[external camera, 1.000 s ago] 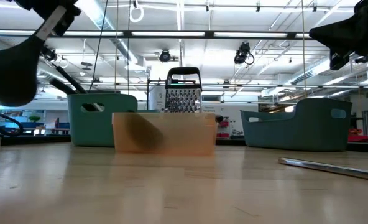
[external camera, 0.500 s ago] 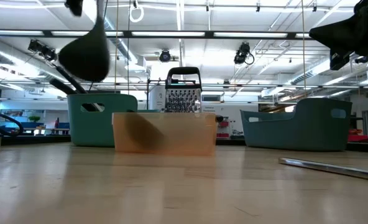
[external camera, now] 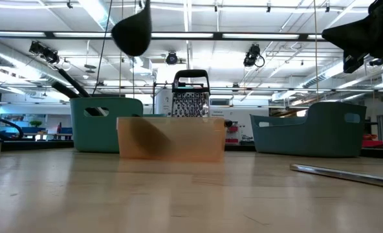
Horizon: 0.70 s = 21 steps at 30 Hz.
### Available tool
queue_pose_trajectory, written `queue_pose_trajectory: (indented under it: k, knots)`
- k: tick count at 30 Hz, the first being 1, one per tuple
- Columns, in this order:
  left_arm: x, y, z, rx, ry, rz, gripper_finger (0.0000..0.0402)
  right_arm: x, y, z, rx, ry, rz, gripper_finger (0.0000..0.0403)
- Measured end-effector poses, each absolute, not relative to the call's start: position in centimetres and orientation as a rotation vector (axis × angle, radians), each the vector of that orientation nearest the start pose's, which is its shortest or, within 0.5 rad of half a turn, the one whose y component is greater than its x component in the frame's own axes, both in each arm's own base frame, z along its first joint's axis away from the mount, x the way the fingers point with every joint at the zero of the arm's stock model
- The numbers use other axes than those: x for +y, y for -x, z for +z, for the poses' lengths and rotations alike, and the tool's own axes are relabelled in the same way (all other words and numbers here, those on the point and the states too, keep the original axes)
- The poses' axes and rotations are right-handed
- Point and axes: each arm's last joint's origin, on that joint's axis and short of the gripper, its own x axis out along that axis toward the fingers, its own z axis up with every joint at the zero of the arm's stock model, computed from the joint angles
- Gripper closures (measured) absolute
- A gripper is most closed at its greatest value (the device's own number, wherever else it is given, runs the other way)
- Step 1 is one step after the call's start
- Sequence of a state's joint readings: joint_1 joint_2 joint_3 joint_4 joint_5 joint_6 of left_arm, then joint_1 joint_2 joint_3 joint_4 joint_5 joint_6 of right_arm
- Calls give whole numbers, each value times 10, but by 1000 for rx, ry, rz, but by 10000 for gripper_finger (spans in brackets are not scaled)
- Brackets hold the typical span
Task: Pick & Place Kitchen Items
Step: Put the black ladle into the orange bin
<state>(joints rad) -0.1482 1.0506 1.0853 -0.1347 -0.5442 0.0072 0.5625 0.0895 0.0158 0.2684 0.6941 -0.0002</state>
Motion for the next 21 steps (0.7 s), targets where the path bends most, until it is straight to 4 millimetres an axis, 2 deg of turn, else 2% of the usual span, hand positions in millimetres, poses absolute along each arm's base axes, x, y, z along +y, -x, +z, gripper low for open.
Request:
queue_pose_trajectory:
  k: [4, 11, 21]
  knots:
    - [-3, -250, 398, 127, 2, 423, 326, 35, -89, 186, -158, -114, -131, 387]
    - [18, -298, 385, 211, -3, 437, 326, 35, -90, 186, -158, -109, -125, 387]
    - [41, -348, 330, 335, 10, 599, 326, 35, -90, 186, -157, -105, -126, 387]
